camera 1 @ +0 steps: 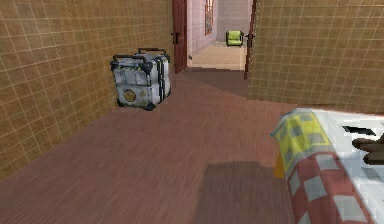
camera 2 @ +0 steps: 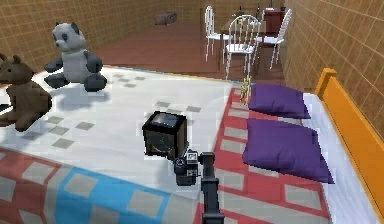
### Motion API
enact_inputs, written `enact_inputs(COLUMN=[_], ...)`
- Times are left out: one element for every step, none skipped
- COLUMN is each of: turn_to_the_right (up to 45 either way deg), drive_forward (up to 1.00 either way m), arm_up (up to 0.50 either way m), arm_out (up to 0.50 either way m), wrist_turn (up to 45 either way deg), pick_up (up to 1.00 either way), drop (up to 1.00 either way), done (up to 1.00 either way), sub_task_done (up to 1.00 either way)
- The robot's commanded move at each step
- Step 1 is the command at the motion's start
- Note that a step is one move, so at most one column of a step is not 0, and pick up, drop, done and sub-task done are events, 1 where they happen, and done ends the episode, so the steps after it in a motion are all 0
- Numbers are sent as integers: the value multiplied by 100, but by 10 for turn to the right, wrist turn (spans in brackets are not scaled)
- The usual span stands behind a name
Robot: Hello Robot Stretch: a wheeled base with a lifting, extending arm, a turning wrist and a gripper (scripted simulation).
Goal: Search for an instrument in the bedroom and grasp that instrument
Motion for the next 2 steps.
enact_inputs(turn_to_the_right=[0,0], drive_forward=[0,0], arm_up=[10,0], arm_out=[0,0], wrist_turn=[0,0], pick_up=[0,0], drop=[0,0], done=[0,100], sub_task_done=[0,0])
